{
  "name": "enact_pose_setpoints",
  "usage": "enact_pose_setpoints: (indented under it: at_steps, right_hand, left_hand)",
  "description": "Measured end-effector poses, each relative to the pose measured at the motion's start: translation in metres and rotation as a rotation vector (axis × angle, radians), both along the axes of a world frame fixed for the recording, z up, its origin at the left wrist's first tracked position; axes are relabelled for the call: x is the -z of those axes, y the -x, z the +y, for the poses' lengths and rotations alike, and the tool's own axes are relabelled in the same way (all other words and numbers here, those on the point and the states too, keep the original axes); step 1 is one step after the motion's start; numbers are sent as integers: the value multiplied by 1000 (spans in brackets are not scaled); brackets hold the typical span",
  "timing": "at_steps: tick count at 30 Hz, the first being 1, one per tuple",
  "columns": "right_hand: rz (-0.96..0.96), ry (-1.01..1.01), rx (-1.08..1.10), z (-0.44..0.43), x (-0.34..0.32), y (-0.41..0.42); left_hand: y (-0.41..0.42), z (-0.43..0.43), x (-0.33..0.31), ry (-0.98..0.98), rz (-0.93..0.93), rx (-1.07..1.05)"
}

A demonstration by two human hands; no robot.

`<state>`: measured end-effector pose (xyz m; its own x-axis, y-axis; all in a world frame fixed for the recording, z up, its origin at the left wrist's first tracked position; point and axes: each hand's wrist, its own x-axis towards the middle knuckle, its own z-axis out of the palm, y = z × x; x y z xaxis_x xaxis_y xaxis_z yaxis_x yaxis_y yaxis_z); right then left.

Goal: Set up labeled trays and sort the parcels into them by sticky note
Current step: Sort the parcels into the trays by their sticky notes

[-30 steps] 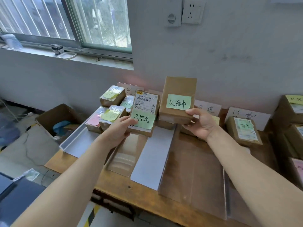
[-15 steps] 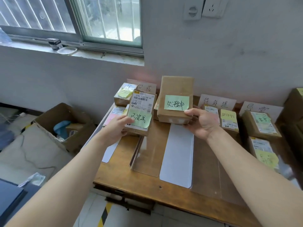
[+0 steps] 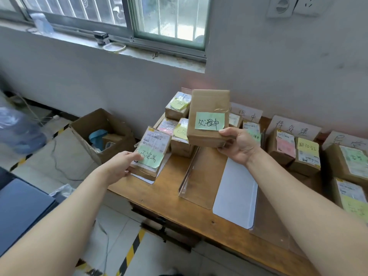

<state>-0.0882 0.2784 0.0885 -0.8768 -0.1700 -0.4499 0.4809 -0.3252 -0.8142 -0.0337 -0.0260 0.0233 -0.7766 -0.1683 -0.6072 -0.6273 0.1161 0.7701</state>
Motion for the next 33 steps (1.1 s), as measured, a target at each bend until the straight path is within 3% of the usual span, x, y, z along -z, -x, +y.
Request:
enact_pose_setpoints:
  at_steps: [8, 18, 22, 24, 28, 33]
  right_hand:
    - [18, -8, 63, -22, 5, -10]
    - [-35, -42, 150, -27, 29, -21]
    - [-48, -29, 165, -31, 34, -25]
    - [-44, -27, 175, -31, 34, -27]
    - [-36, -4, 185, -29, 32, -30]
    - [-15, -24, 217, -15, 30, -37]
  left_hand:
    - [12, -24, 34, 56, -155, 57]
    - [40, -32, 72, 117, -47, -3]
    - [42, -33, 81, 256, -33, 33]
    - [43, -33, 78, 436, -20, 116]
    - [49, -20, 50, 818, 139, 297]
    - [58, 31, -11, 803, 525, 389]
